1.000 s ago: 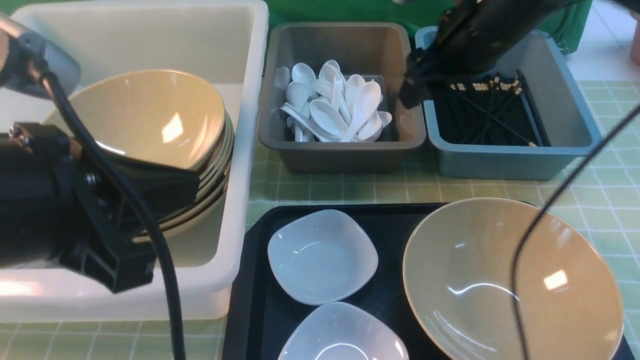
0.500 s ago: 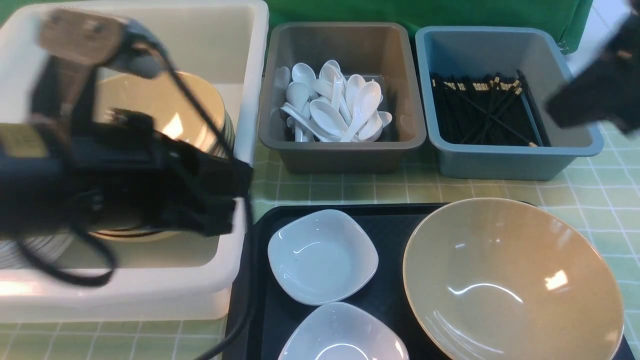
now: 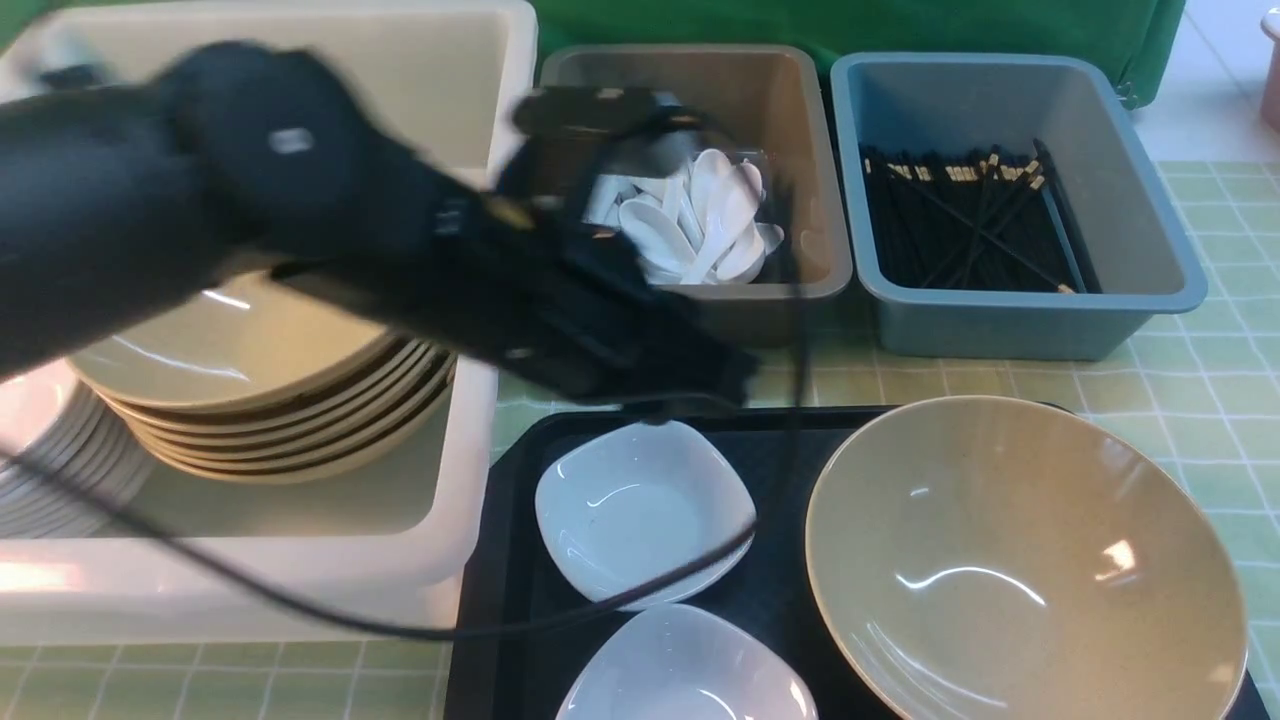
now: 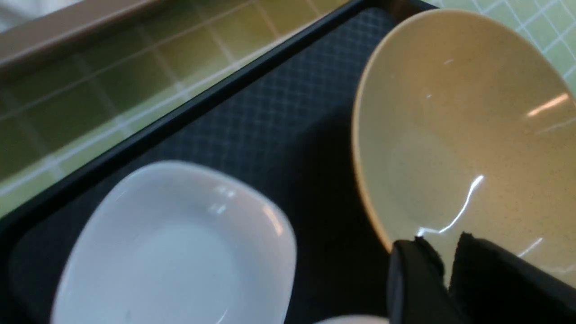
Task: On green table put chopsticks spoon bowls plates into blue grey white boxes.
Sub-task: 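Grasp the large bowl on the tray by its rim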
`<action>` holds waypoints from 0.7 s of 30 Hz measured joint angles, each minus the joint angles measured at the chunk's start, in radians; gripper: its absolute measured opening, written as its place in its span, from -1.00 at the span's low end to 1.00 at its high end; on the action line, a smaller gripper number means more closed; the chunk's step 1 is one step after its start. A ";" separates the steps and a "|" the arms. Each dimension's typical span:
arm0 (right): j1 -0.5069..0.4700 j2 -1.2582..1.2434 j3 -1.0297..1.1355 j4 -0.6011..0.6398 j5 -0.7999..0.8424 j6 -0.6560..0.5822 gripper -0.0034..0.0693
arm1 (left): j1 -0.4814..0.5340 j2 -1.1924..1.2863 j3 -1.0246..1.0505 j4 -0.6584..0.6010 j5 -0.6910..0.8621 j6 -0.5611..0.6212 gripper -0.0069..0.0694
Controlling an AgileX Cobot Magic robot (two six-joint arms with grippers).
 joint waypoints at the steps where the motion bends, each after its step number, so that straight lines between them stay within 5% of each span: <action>1: 0.000 -0.002 0.000 0.037 0.012 -0.031 -0.84 | -0.019 0.041 -0.035 0.017 0.007 0.001 -0.40; 5: 0.000 -0.002 0.001 0.103 0.017 -0.085 -0.84 | -0.078 0.230 -0.197 0.109 0.059 -0.027 0.12; 11: 0.010 -0.002 0.001 0.109 0.017 -0.102 -0.84 | -0.085 0.429 -0.399 0.133 0.141 -0.043 0.61; 21: 0.093 -0.002 0.001 0.109 0.017 -0.104 -0.84 | -0.085 0.630 -0.514 0.125 0.197 -0.039 0.64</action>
